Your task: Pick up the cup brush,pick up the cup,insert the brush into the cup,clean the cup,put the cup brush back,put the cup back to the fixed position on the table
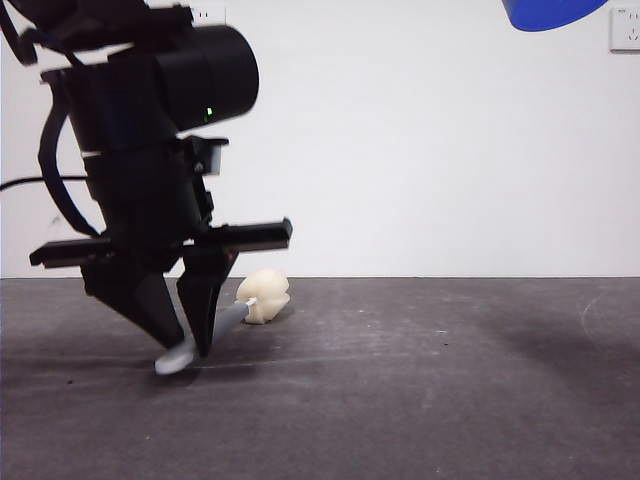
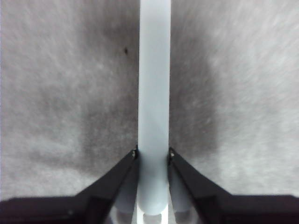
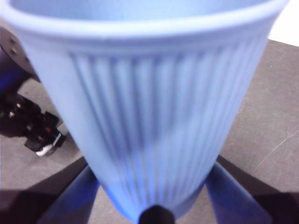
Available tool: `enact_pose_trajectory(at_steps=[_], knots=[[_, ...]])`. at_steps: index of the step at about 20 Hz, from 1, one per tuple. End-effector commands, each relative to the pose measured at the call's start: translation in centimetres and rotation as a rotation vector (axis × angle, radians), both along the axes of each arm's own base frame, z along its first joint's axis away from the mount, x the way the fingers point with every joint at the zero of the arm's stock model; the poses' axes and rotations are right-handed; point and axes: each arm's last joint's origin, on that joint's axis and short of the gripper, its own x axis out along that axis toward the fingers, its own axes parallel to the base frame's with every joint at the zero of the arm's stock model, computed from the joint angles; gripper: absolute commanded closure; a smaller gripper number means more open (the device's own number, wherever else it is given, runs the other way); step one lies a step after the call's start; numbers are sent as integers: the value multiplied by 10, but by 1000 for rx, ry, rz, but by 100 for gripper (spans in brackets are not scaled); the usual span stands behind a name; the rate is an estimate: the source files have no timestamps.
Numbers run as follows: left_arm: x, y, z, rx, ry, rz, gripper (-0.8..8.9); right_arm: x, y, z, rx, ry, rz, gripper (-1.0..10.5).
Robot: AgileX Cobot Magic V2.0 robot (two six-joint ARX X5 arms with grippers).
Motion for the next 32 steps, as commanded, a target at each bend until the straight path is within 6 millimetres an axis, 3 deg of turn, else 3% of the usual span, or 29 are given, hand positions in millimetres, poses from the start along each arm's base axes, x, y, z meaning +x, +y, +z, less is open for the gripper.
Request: enact_pose_trajectory(at_steps=[1, 6, 7, 9, 10, 15, 18, 20, 25, 29, 32], knots=[[0, 0, -13, 28, 32, 10, 821, 0, 0, 2, 25, -1, 0, 963], [0, -1, -15, 11, 40, 24, 808, -1, 1, 2, 36, 11, 17, 963], [0, -1, -15, 2, 56, 17, 751, -1, 1, 2, 36, 11, 17, 963], [-1, -2, -16, -6, 66, 12, 433, -1, 1, 2, 39, 13, 15, 963], [-1, -2, -16, -10, 72, 8, 364, -1, 1, 2, 44, 16, 12, 963], [-2, -1, -4, -19, 50, -86, 366, 6, 9, -3, 38, 20, 9, 963], [-9, 6, 31, -61, -59, -134, 366, 23, 26, -19, 58, -7, -15, 963], [-20, 15, 66, -117, -172, -166, 366, 37, 36, -39, 19, -29, -45, 963], [-67, 51, 144, -254, -425, -206, 367, 66, 45, -95, 19, -36, -116, 963], [-114, 89, 178, -314, -545, -221, 369, 90, 48, -129, -5, -12, -174, 963], [-142, 111, 186, -331, -572, -225, 369, 109, 50, -151, 3, 2, -191, 963]])
